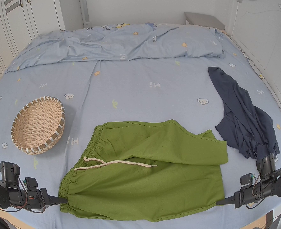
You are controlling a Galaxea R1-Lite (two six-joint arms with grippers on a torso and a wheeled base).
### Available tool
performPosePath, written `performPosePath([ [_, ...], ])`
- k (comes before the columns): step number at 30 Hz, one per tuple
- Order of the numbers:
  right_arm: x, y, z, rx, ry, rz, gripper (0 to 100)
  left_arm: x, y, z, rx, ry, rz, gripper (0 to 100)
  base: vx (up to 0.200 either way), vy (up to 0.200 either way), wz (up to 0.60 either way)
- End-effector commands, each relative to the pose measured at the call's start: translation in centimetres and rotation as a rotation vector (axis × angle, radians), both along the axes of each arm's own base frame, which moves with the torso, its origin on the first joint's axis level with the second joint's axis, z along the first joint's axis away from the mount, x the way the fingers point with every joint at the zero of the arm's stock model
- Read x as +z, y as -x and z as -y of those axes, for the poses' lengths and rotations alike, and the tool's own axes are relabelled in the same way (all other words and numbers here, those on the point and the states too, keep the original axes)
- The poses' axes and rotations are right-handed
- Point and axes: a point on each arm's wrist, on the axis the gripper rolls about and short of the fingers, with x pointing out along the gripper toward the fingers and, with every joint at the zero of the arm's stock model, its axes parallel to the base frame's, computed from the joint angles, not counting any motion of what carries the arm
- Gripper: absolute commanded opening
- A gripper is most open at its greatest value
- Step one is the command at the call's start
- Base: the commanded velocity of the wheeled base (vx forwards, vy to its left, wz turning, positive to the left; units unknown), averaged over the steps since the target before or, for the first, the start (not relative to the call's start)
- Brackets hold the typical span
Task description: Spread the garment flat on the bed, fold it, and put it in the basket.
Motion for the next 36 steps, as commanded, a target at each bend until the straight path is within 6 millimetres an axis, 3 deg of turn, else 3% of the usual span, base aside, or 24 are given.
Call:
performPosePath([
  [1, 0.3, 1.1, 0.3, -0.014, 0.01, 0.001, 0, -0.7, 0.1, 0.0, -0.017, -0.013, -0.028, 0, 0.0, 0.0, 0.0],
  [11, 0.6, 4.5, 0.8, -0.037, 0.088, -0.055, 0, -2.1, 0.5, 0.0, -0.072, -0.162, -0.067, 0, 0.0, 0.0, 0.0],
  [18, 1.1, 4.9, 0.8, -0.041, 0.085, -0.044, 0, -1.8, 0.4, -0.2, -0.059, -0.162, -0.06, 0, 0.0, 0.0, 0.0],
  [23, 1.2, 4.8, 1.2, -0.071, 0.083, -0.031, 0, -1.0, 0.4, 0.0, -0.069, -0.164, -0.054, 0, 0.0, 0.0, 0.0],
  [31, 2.0, 5.1, 1.7, -0.111, 0.078, 0.028, 0, 2.1, 0.3, -0.2, -0.075, -0.137, -0.127, 0, 0.0, 0.0, 0.0],
  [36, 1.8, 5.4, 1.6, -0.101, 0.083, -0.013, 0, 2.1, 0.6, 0.0, -0.119, -0.139, -0.162, 0, 0.0, 0.0, 0.0],
])
